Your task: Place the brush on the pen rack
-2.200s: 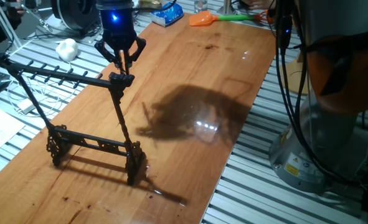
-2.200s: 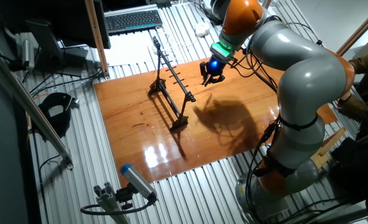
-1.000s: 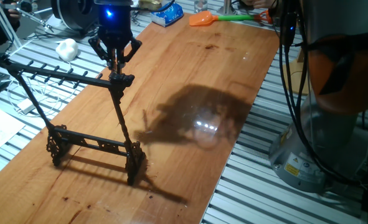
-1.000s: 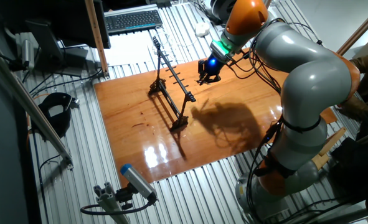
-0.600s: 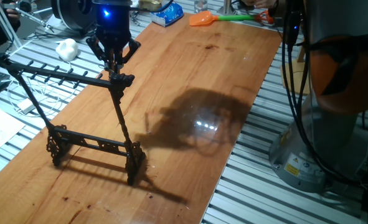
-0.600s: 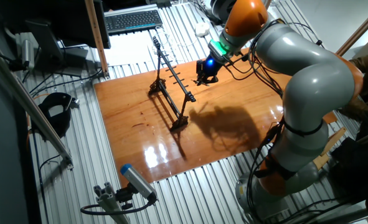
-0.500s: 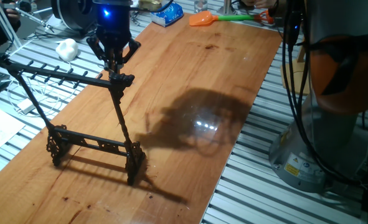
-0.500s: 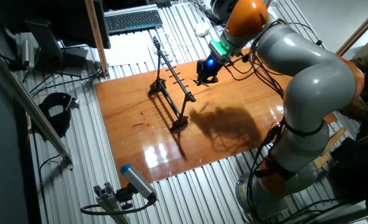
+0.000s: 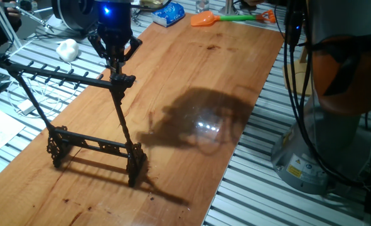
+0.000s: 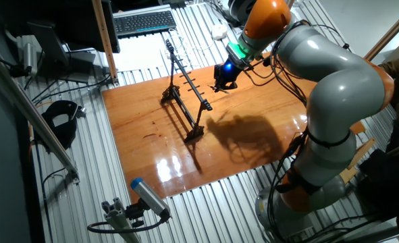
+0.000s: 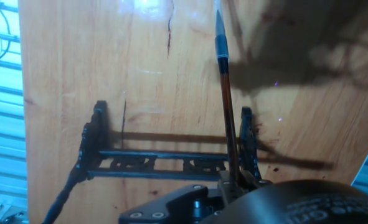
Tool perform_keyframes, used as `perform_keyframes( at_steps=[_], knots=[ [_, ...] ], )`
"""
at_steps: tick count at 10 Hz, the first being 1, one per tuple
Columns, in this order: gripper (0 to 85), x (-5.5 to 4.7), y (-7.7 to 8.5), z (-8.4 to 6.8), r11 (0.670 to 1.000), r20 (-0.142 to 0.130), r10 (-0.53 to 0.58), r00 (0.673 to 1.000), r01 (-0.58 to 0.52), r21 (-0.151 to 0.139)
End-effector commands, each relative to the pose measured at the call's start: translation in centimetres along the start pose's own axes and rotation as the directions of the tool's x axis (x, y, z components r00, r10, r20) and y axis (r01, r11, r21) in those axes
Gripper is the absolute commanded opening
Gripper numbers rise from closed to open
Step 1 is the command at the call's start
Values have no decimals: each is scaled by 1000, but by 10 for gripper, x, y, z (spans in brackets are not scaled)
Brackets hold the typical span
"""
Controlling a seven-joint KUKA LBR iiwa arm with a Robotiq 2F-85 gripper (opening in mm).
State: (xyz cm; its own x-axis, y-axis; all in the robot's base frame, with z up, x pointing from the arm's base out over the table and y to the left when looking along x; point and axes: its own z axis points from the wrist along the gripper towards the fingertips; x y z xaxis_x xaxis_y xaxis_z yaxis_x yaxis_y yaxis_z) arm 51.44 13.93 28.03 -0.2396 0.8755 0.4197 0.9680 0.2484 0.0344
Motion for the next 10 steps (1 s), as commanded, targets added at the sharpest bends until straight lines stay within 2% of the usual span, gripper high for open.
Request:
perform_keyframes(
  at_steps=[1,6,9,10],
  knots=[
    [0,0,0,-2,1000,-3,2,1000,-2,-2],
    [0,20,-7,-9,999,-11,50,999,-50,-21],
    [0,23,-8,-8,993,-25,99,995,-101,-60],
    [0,22,-8,-8,992,-23,106,994,-107,-63]
  ],
)
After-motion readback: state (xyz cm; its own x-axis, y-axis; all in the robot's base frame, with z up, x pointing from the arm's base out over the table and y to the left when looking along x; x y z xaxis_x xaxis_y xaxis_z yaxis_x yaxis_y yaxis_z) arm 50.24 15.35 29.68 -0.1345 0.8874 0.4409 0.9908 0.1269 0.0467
